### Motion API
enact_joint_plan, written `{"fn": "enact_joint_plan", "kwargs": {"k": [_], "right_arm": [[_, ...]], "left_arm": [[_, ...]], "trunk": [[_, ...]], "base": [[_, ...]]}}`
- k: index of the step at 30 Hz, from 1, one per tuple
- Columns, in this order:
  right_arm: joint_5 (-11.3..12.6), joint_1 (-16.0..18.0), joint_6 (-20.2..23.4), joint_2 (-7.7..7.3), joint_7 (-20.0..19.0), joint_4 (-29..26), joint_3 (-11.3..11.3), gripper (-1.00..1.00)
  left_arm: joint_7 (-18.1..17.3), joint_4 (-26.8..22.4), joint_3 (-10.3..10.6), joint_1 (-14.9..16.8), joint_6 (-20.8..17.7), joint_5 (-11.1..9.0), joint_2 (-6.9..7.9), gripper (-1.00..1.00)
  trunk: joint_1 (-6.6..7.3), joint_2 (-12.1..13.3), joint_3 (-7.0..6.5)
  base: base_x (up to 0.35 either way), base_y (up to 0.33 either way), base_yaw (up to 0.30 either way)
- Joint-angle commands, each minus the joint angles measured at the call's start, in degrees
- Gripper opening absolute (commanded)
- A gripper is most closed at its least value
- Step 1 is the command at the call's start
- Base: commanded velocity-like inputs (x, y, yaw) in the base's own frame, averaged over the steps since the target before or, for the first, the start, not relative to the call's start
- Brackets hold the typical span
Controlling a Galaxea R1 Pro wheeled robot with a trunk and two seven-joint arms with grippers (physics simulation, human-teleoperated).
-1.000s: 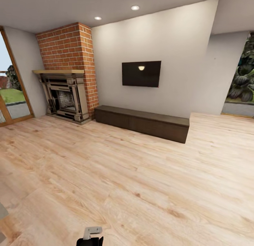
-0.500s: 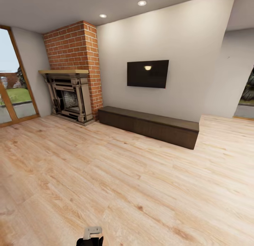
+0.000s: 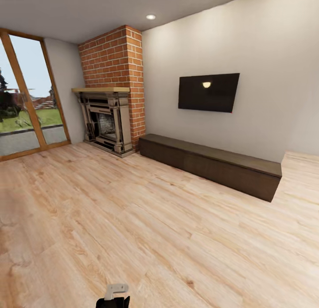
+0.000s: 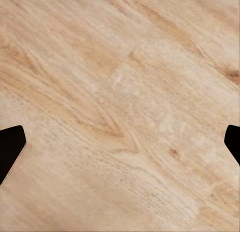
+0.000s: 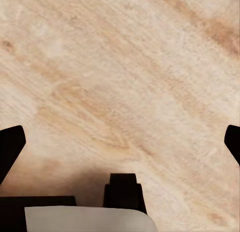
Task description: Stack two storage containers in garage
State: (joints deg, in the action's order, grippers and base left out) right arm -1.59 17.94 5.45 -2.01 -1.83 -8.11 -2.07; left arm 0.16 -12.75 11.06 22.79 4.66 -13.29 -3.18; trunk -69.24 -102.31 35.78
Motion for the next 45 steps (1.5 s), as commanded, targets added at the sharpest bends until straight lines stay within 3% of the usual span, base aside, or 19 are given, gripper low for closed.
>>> {"fn": "enact_joint_plan", "kwargs": {"k": [1,45], "right_arm": [[-0.17,-0.01,0.35,-0.01,-0.19,-0.15,-0.22,1.00],[-0.17,-0.01,0.37,-0.01,-0.19,-0.15,-0.22,1.00]], "left_arm": [[0.02,0.10,0.46,0.06,0.24,-0.60,0.01,1.00],[0.02,0.10,0.46,0.09,0.26,-0.60,0.01,1.00]], "trunk": [[-0.03,-0.02,0.06],[-0.03,-0.02,0.06]], "base": [[0.344,-0.096,0.252],[0.344,-0.103,0.251]]}}
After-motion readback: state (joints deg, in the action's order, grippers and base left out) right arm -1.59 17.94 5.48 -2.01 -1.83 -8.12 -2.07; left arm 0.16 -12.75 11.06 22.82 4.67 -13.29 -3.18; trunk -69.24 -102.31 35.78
